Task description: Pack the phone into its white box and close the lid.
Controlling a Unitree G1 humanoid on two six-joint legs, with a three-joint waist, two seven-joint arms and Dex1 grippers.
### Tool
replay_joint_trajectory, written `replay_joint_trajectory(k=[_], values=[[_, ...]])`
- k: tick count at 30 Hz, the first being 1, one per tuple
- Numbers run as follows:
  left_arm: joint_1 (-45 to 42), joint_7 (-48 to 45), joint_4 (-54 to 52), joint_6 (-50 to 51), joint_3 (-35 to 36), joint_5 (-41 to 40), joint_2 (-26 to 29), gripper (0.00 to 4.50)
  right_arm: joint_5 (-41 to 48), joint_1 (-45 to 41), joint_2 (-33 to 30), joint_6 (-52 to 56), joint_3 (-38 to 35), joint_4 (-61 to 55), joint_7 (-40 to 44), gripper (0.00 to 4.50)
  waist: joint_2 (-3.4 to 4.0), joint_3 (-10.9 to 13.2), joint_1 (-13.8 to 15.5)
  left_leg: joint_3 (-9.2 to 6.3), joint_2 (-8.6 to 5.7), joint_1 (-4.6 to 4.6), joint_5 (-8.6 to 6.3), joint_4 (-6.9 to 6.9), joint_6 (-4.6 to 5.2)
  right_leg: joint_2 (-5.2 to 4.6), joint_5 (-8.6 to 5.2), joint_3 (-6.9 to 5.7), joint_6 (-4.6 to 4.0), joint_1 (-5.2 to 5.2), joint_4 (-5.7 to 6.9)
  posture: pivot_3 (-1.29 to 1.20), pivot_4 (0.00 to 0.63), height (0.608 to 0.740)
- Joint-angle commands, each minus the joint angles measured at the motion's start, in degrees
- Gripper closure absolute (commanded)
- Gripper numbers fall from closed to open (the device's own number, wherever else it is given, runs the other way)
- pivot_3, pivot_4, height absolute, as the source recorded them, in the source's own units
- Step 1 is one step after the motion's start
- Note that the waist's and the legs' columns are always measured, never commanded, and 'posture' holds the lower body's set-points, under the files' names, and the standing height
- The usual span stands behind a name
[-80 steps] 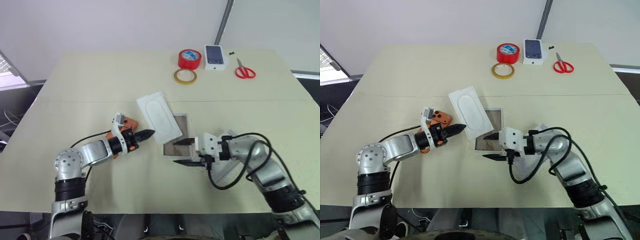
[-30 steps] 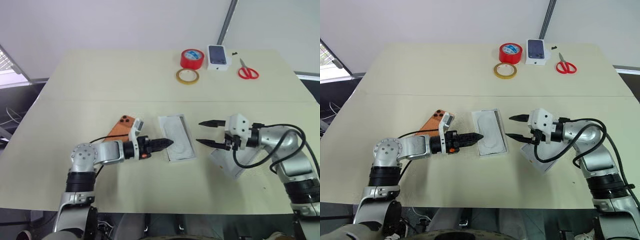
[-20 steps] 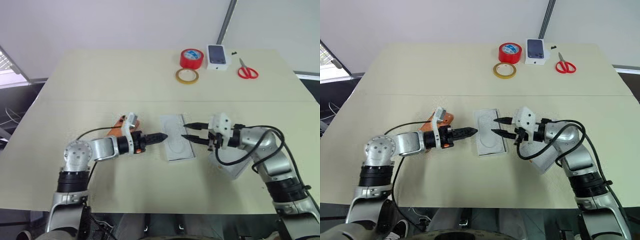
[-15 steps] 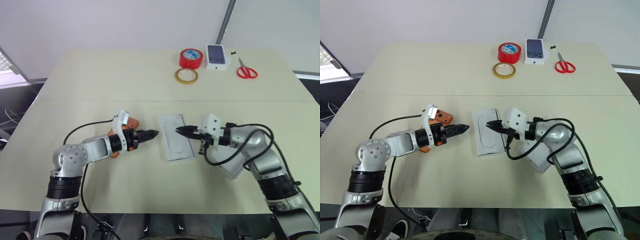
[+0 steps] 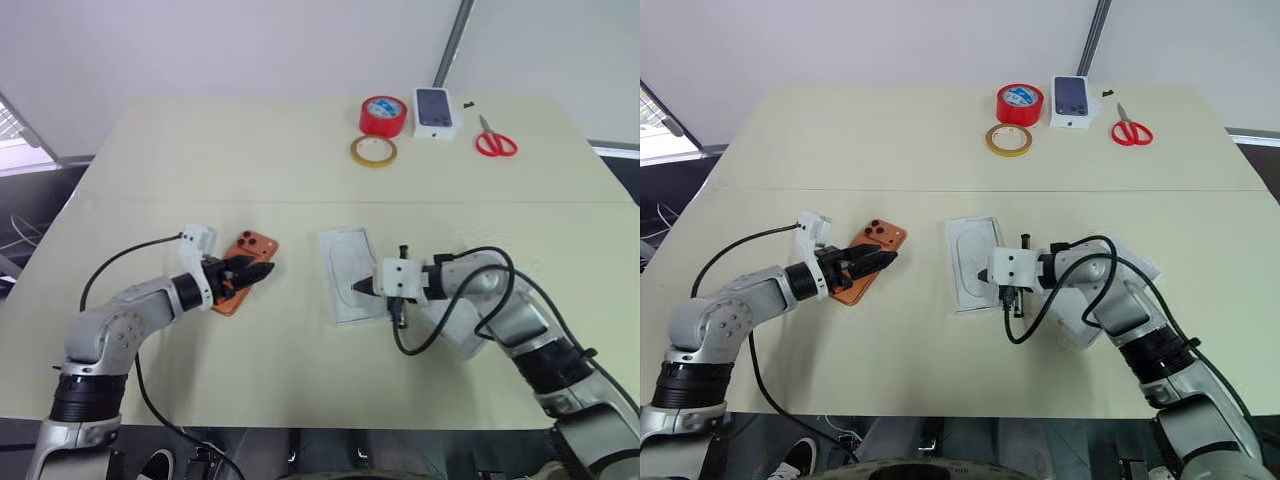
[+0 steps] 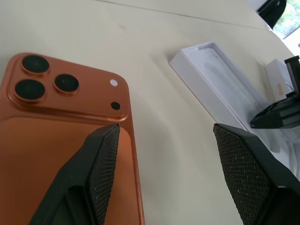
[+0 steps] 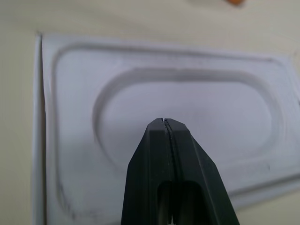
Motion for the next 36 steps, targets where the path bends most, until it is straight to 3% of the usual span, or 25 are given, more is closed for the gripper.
replay_joint_trajectory(k=[1, 8, 17, 23, 28, 36], values=[[-0.76, -0.81, -0.61, -1.07, 1.84, 0.65, -0.39, 1.16, 0.13, -0.38, -2.22, 1.79, -0.60, -3.14, 2.37, 4.47, 0.00, 0.00, 0.01, 0.00, 0.00, 0.00, 0.00, 0.00, 0.00, 0.00, 0.00, 0.00, 0.00, 0.00, 0.00, 0.00, 0.150, 0.740], [-0.92, -0.63, -0.47, -1.00, 2.05, 1.35, -1.36, 1.16, 5.00, 0.43, 0.77, 3.58, -2.63, -5.92, 1.46, 4.47, -0.01, 0.00, -0.09, 0.00, 0.00, 0.00, 0.00, -0.01, 0.00, 0.00, 0.00, 0.00, 0.00, 0.00, 0.00, 0.00, 0.150, 0.740], [-4.16, 0.54, 3.25, 4.25, 5.72, -0.60, -0.12, 1.16, 1.62, -2.51, 7.85, 1.84, -2.14, -0.63, -6.98, 4.47, -0.01, 0.01, -0.41, 0.00, 0.00, 0.00, 0.04, -0.01, -0.07, 0.01, 0.01, 0.00, 0.00, -0.05, 0.07, 0.00, 0.150, 0.740], [-7.98, -5.75, 11.21, 9.73, 7.63, -0.84, 7.25, 1.16, 6.75, -8.63, 14.77, 7.59, -5.19, -1.68, -10.18, 4.47, -0.05, 0.03, -1.49, 0.00, 0.00, -0.04, 0.31, -0.04, -0.52, 0.08, 0.04, 0.00, -0.03, -0.21, 0.24, 0.00, 0.150, 0.740], [-10.98, -18.11, 21.48, 4.89, 1.20, 6.37, 14.99, 1.16, 2.00, -13.95, 21.52, 13.00, 2.58, 2.56, -11.66, 4.47, -0.04, 0.03, -1.79, 0.01, 0.00, -0.03, 0.37, -0.14, -0.62, 0.09, 0.06, -0.01, -0.07, -0.34, 0.30, 0.00, 0.150, 0.740], [-19.53, -30.22, 37.59, 1.45, -6.73, 15.35, 15.33, 1.16, -2.30, -19.72, 29.98, 19.73, 12.07, 15.26, -10.26, 4.47, -0.10, 0.03, -1.35, 0.00, -0.03, -0.21, 0.38, -0.09, -0.59, 0.08, 0.10, -0.03, -0.13, -0.46, 0.33, 0.00, 0.150, 0.740]])
